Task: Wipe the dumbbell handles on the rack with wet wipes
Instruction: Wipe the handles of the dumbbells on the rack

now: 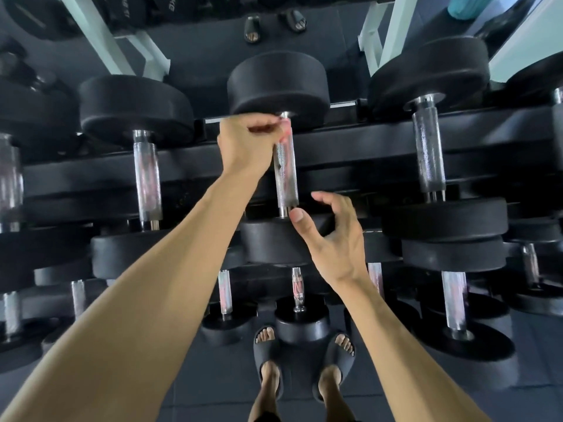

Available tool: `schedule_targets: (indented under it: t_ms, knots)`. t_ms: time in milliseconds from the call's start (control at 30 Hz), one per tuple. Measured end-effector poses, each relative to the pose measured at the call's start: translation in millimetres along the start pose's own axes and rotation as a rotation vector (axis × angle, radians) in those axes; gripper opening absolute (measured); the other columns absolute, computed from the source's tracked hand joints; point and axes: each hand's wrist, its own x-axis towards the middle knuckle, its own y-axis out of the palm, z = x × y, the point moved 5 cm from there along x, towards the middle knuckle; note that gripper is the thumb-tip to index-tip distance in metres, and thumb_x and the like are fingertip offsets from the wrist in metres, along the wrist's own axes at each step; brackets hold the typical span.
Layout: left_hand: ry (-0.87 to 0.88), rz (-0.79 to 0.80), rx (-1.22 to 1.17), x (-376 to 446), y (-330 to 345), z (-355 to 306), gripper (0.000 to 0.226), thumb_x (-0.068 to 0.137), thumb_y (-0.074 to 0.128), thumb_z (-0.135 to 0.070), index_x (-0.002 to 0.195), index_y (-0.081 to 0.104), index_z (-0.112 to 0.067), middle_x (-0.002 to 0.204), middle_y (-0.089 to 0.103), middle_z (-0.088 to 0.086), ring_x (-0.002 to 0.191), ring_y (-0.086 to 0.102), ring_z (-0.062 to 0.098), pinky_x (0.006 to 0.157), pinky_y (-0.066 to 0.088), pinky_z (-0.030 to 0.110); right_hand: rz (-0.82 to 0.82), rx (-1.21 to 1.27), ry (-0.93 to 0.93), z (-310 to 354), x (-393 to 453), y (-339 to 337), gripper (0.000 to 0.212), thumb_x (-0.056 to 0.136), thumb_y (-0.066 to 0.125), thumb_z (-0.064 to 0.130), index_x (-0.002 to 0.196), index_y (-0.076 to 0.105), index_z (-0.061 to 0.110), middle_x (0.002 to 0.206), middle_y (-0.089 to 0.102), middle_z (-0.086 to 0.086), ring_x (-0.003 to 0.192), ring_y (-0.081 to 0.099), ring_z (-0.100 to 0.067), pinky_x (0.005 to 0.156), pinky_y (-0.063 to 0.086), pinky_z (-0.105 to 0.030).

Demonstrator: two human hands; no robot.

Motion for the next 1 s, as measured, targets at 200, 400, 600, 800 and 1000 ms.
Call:
schedule_targets:
  t_ms: [200, 400, 600, 800, 1000]
  knots:
    - [-0.02, 0.303, 0.237, -34.5, -10.9, 21.5, 0.014, 0.072, 0.088, -0.023, 0.084, 0.08, -0.021, 0.084, 0.077, -0.011, 0.085, 0.071, 0.002, 0.086, 0.055, 0.022, 0.003, 0.031, -0.012, -4.2, 0.7, -1.3, 0.074, 0.069, 0.052, 0.078, 0.119, 0.061, 0.024, 0.118, 0.058, 0.011, 0.116, 0.055, -0.01, 0.104, 0.043, -0.041]
    - [0.053, 0.254, 0.147, -27.5, -8.0, 11.6, 0.01, 0.074, 0.087, -0.022, 0.076, 0.077, -0.022, 0.074, 0.076, -0.006, 0.075, 0.074, 0.01, 0.082, 0.059, 0.03, 0.014, 0.132, -0.018, -15.4, -0.5, -1.8, 0.064, 0.084, 0.042, 0.067, 0.126, 0.058, 0.021, 0.122, 0.058, 0.007, 0.119, 0.053, -0.01, 0.104, 0.043, -0.039]
    - [-0.049, 0.514, 0.287, -44.1, -14.7, 33.2, 0.025, 0.051, 0.086, -0.039, 0.072, 0.078, -0.026, 0.08, 0.077, -0.005, 0.086, 0.074, 0.013, 0.09, 0.057, 0.031, -0.006, 0.269, 0.082, -30.0, -8.9, 1.0, 0.071, 0.085, 0.036, 0.067, 0.137, 0.05, 0.02, 0.135, 0.054, 0.004, 0.126, 0.048, -0.005, 0.108, 0.038, -0.022]
    - [0.093, 0.367, 0.266, -34.8, -7.0, 10.1, 0.015, 0.072, 0.088, -0.027, 0.077, 0.079, -0.017, 0.073, 0.075, -0.009, 0.068, 0.07, 0.005, 0.069, 0.055, 0.015, -0.05, 0.253, 0.084, -29.5, -10.3, 2.6, 0.077, 0.08, 0.038, 0.071, 0.138, 0.049, 0.021, 0.139, 0.051, 0.004, 0.127, 0.046, -0.006, 0.102, 0.036, -0.01]
    - [0.034, 0.502, 0.433, -43.7, -4.9, 18.9, 0.01, 0.073, 0.088, -0.023, 0.08, 0.08, -0.022, 0.071, 0.074, -0.015, 0.069, 0.066, -0.007, 0.073, 0.055, 0.016, -0.06, 0.284, 0.104, -33.9, -12.7, 3.2, 0.078, 0.081, 0.041, 0.071, 0.136, 0.05, 0.017, 0.139, 0.052, 0.0, 0.129, 0.047, -0.009, 0.109, 0.037, -0.025]
